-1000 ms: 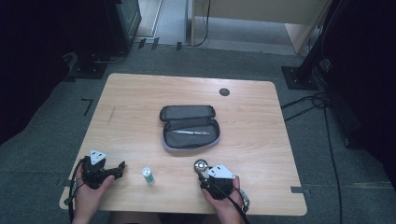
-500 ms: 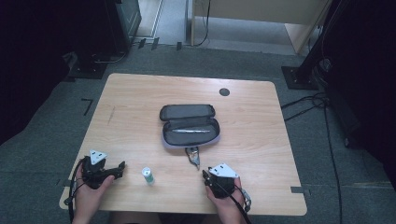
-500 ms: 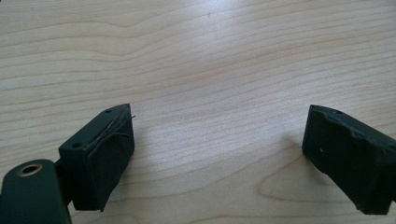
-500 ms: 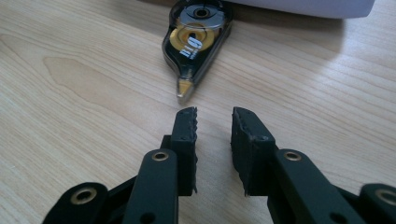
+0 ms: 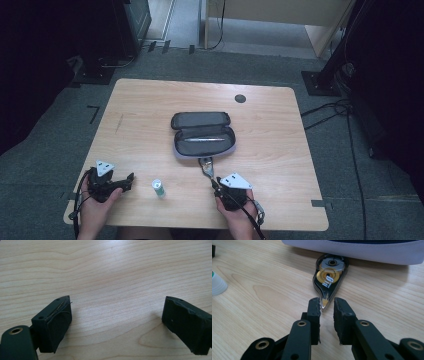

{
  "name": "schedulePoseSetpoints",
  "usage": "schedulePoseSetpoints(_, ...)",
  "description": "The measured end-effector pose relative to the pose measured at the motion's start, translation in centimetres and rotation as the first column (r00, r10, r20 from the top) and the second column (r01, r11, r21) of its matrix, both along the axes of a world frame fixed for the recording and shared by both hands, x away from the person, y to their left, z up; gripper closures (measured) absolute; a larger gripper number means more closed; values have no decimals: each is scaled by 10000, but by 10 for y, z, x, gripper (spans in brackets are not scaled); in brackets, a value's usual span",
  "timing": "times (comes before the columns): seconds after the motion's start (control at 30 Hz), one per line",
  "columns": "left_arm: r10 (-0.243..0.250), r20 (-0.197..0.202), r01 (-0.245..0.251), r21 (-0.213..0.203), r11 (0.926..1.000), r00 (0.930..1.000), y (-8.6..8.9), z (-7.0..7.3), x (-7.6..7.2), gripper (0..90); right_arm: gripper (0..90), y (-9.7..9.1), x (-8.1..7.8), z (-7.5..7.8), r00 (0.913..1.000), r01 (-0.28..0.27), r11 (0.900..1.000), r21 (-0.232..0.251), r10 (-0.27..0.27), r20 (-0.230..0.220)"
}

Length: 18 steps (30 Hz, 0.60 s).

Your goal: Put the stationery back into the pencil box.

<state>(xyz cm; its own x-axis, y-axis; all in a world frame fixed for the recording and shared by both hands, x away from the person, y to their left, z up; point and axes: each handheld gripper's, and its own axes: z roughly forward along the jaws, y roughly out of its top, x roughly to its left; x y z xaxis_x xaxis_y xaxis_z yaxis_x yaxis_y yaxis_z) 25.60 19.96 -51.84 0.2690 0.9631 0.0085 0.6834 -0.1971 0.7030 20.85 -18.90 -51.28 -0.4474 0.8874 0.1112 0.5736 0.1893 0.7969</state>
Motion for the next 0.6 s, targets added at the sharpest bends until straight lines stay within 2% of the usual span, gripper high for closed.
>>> schedulePoseSetpoints(0.37, 0, 1, 0, -4, 10000, 10000, 0, 0, 0, 95, 813, 12, 15, 4, 9989, 422, 9991, -44, -422, 186)
schedulePoseSetpoints(0.6, -1, -1, 1, -2, 10000, 10000, 0, 0, 0, 95, 826, 16, 19, -3, 9982, 585, 9974, -415, -579, 162)
